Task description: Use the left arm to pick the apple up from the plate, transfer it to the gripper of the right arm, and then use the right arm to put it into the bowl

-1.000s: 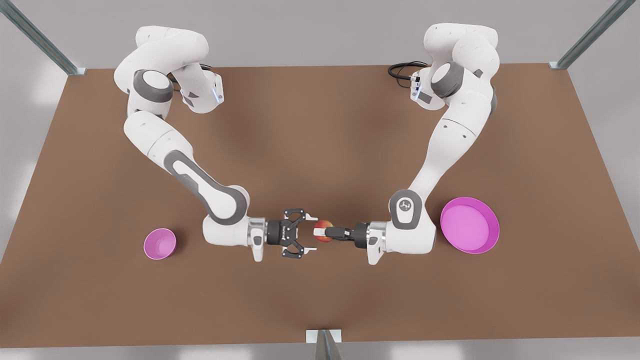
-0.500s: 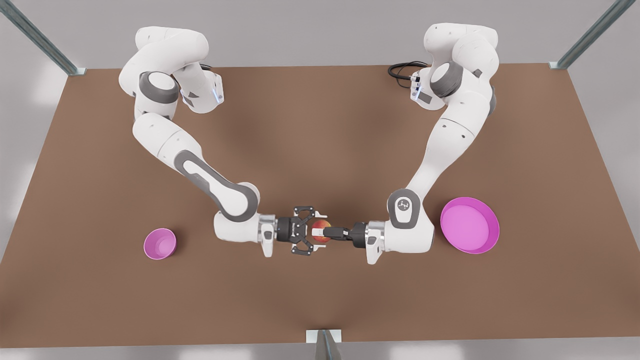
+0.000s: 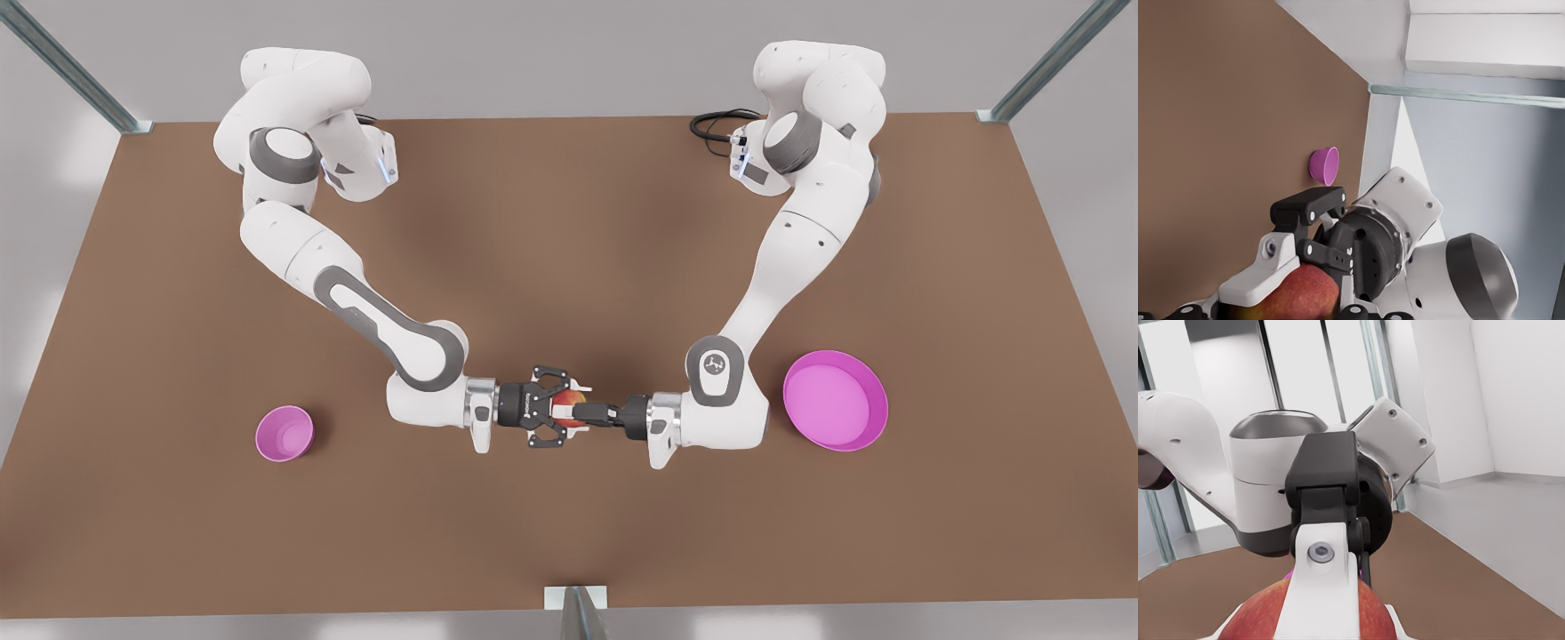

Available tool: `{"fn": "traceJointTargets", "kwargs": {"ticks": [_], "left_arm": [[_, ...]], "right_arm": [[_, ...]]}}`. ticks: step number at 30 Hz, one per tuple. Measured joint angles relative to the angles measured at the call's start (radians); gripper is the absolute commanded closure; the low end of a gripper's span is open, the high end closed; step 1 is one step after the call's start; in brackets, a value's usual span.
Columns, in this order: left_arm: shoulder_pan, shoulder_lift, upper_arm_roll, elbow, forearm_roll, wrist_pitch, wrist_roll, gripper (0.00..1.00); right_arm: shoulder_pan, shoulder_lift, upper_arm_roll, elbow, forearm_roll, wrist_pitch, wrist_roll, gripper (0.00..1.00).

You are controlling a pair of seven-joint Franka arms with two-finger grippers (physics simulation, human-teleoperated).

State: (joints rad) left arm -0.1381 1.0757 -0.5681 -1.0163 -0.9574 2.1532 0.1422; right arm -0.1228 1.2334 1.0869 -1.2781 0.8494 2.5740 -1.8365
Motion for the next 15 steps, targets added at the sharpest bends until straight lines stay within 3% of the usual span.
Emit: {"fn": "traceJointTargets", "kwargs": {"ticks": [1,6,12,15], "left_arm": [[0.000,-0.001,0.000,-0.001,-0.005,-0.001,0.004,0.00],[0.005,-0.007,0.000,-0.001,-0.005,-0.004,0.011,0.00],[0.181,-0.033,0.004,-0.004,0.021,-0.126,0.010,0.00],[0.275,-0.171,-0.002,-0.004,0.337,-0.274,-0.020,0.00]], "right_arm": [[0.000,0.000,0.000,0.000,0.001,0.000,-0.001,0.38],[-0.003,-0.005,0.000,-0.001,0.002,0.001,-0.006,0.38],[-0.139,-0.031,0.005,-0.087,-0.019,-0.021,-0.009,0.37],[-0.328,-0.039,-0.045,-0.186,-0.187,-0.102,-0.008,0.37]]}}
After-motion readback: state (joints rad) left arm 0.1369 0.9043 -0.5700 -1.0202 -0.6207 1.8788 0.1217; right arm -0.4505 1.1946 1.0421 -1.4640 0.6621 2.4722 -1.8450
